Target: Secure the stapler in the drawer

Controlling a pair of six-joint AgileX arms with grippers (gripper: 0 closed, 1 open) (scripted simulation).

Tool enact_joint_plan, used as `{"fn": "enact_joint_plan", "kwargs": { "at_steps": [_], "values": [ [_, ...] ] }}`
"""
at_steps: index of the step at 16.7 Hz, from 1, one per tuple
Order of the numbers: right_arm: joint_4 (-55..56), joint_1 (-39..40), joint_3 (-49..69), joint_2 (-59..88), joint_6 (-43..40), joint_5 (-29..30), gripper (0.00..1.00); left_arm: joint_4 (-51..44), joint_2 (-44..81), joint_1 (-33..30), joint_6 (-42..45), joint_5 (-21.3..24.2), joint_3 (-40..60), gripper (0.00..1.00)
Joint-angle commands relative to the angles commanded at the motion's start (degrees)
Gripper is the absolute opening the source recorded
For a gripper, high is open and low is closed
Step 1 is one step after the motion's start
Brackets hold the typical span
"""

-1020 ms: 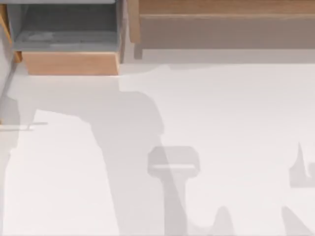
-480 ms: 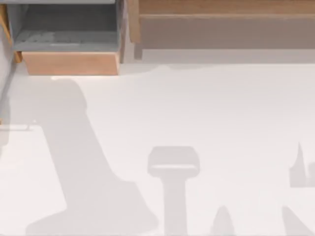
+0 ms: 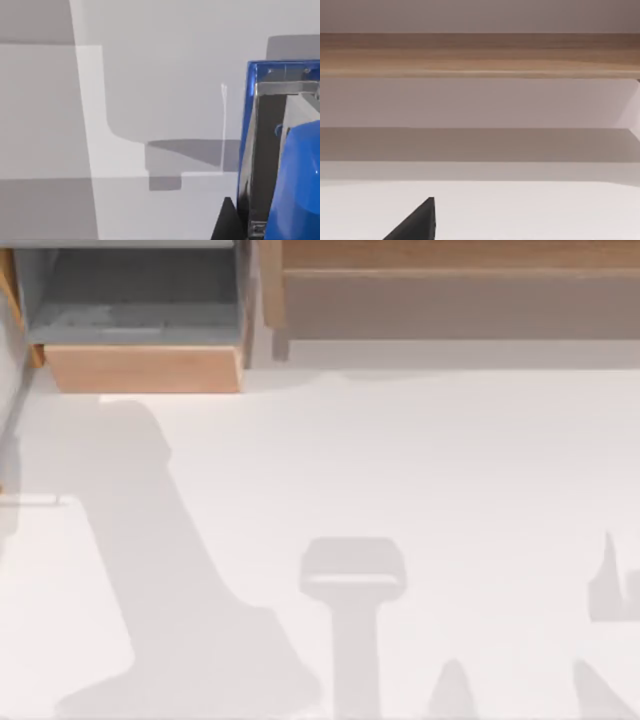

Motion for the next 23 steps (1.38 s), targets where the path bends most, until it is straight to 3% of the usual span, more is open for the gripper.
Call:
{"fn": "enact_joint_plan", "kwargs": {
  "at_steps": [4,17,23],
  "values": [
    [0.0,0.0,0.0,0.0,0.0,0.0,1.0,0.2,-0.1,0.0,0.0,0.1,-0.3,0.0],
    [0.0,0.0,0.0,0.0,0.0,0.0,1.0,0.2,-0.1,0.0,0.0,0.1,-0.3,0.98],
    [0.0,0.0,0.0,0.0,0.0,0.0,1.0,0.2,-0.1,0.0,0.0,0.1,-0.3,1.0]
  ]
}}
